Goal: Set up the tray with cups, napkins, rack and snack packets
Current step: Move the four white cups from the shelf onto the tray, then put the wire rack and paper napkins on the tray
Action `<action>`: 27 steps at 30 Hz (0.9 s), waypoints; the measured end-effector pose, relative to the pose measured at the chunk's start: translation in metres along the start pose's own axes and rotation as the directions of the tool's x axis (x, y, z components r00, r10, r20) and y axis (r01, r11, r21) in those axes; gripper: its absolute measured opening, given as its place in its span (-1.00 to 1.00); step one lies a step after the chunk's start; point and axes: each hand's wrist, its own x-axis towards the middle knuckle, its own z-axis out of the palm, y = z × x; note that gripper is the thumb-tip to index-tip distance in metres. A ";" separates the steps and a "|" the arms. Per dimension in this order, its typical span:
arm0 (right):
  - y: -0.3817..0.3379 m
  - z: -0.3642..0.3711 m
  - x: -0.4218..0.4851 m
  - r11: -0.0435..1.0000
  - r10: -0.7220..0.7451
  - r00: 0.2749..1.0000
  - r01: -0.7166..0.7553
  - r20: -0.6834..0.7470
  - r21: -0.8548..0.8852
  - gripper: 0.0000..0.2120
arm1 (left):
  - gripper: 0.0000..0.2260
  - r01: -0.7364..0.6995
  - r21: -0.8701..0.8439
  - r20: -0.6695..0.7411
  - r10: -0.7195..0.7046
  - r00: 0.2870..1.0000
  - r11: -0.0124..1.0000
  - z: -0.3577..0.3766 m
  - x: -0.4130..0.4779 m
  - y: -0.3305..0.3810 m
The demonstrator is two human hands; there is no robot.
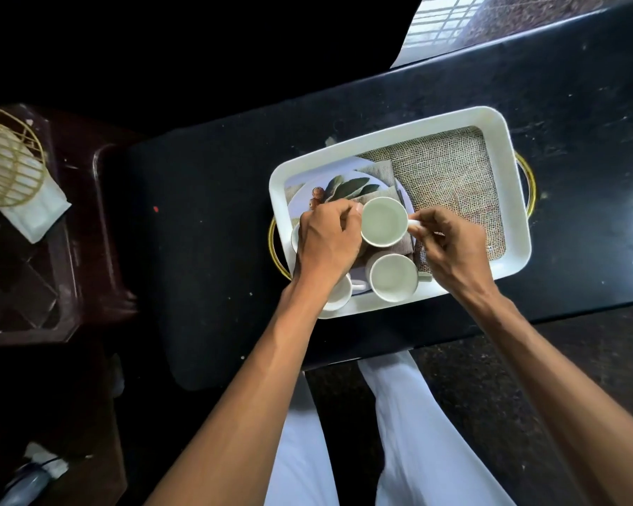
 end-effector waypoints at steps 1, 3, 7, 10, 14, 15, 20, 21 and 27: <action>0.001 0.000 0.000 1.000 0.000 1.000 0.000 -0.001 -0.003 -0.88 | -0.73 -0.002 -0.001 0.005 0.002 1.000 1.000 0.000 0.000 0.000; 0.003 0.001 0.001 1.000 0.006 1.000 -0.006 -0.006 -0.011 -0.87 | -0.73 0.002 0.002 0.016 -0.002 1.000 1.000 0.001 0.000 0.001; 0.005 0.001 0.001 0.999 0.018 1.000 -0.017 0.016 -0.037 -0.86 | -0.73 0.004 0.013 0.022 -0.004 1.000 1.000 0.000 0.002 0.001; 0.001 0.000 0.000 0.998 0.019 0.998 -0.015 0.059 -0.068 -0.86 | -0.73 0.013 0.015 0.034 -0.014 0.999 1.000 -0.004 0.001 0.000; -0.018 -0.009 -0.001 0.994 0.051 0.991 -0.038 0.126 -0.103 -0.78 | -0.76 -0.025 -0.005 0.012 0.025 1.000 1.000 -0.020 -0.009 -0.003; -0.026 -0.012 -0.002 0.993 0.036 0.993 -0.023 0.109 -0.118 -0.73 | -0.77 -0.045 -0.010 -0.001 0.045 0.999 0.999 -0.026 -0.012 -0.006; -0.074 -0.004 -0.018 0.963 -0.146 0.987 0.128 -0.061 -0.239 -0.71 | -0.78 -0.131 -0.035 -0.177 0.122 0.976 0.991 -0.070 -0.039 -0.044; -0.084 0.004 -0.022 0.954 -0.185 0.981 0.166 -0.056 -0.250 -0.72 | -0.78 -0.135 -0.038 -0.214 0.123 0.969 0.990 -0.081 -0.045 -0.054; -0.146 0.083 -0.039 0.907 -0.355 0.932 0.362 0.071 -0.215 -0.70 | -0.68 -0.039 0.033 -0.374 0.048 0.926 0.999 -0.154 -0.073 -0.126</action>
